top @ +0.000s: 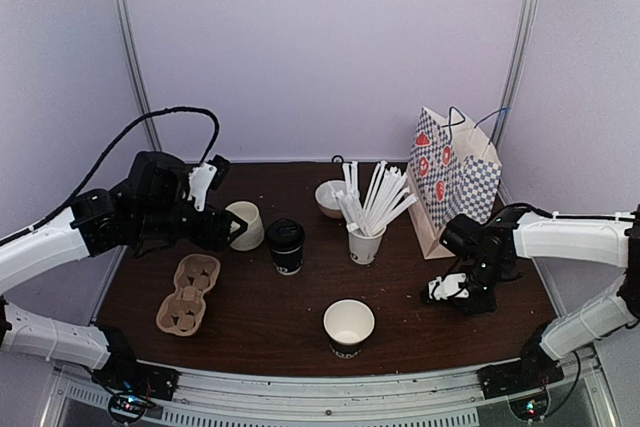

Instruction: Pack the takeout coffee

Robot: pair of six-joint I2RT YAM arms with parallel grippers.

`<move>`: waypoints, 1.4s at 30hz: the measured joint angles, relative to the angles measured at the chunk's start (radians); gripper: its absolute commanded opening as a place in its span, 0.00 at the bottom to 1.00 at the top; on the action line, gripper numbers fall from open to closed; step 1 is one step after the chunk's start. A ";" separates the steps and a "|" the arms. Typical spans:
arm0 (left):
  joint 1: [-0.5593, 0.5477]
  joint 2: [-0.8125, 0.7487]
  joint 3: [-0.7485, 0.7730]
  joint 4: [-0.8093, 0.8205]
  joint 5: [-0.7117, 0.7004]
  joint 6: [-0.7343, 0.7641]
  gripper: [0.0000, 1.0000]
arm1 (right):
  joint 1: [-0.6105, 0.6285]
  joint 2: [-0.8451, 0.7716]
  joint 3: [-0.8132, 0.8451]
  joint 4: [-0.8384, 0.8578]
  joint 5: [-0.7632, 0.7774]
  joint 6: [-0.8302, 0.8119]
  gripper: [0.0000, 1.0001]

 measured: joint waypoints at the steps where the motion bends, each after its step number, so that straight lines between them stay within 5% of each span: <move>1: 0.000 0.001 0.000 0.012 0.011 0.012 0.69 | 0.000 -0.018 0.025 -0.028 -0.022 0.010 0.11; 13: -0.142 0.035 0.005 0.392 0.134 0.269 0.83 | 0.000 -0.188 0.440 -0.266 -0.438 0.082 0.11; 25: -0.343 0.315 0.087 0.871 0.173 0.465 0.94 | -0.005 0.012 0.954 -0.383 -1.000 0.159 0.12; 32: -0.372 0.348 0.093 1.095 0.212 0.500 0.94 | -0.006 0.047 1.014 -0.375 -1.136 0.234 0.13; 42: -0.389 0.418 0.146 1.140 0.279 0.511 0.93 | -0.011 0.055 1.019 -0.340 -1.170 0.299 0.13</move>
